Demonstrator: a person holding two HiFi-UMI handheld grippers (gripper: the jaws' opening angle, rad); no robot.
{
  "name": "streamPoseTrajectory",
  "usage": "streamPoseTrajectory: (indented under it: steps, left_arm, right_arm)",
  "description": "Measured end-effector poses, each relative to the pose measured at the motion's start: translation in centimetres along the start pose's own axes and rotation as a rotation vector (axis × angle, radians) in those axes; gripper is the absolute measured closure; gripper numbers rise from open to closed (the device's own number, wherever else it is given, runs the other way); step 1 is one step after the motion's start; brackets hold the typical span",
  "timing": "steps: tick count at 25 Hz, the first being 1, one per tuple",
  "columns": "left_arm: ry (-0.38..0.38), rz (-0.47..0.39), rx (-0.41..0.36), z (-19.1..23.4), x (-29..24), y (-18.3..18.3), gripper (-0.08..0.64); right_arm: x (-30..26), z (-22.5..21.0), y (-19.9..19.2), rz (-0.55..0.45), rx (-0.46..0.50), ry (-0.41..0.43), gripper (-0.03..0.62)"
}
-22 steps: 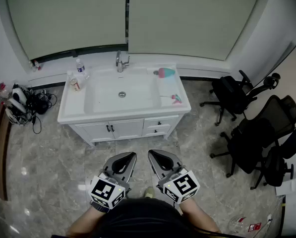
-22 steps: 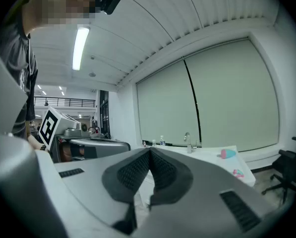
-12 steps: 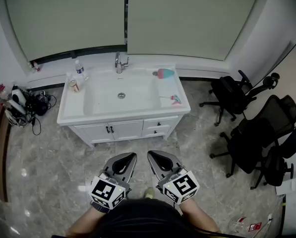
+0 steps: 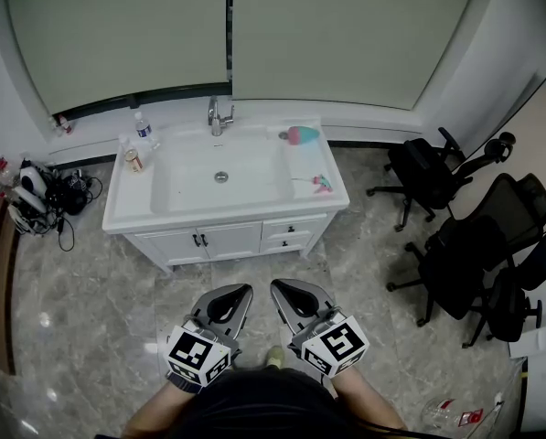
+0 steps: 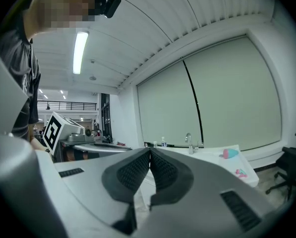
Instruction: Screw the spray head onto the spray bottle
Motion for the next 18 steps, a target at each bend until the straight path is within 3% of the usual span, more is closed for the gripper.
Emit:
streamPoseTrajectory:
  steps: [18]
  left_arm:
    - [-0.028, 0.021, -0.018, -3.3, -14.0, 1.3, 0.555]
  right_arm:
    - [5.4, -12.5, 1.4, -0.020, -0.025, -0.055, 0.592]
Point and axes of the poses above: the fingertips, and each gripper's own axes: x backward along the fingers, z to its left, y out of its top, the point moved 1 cm from there along x, backward along the fingers, and after that the axes turned 7 degrees about -x, right-handed, at the moved point
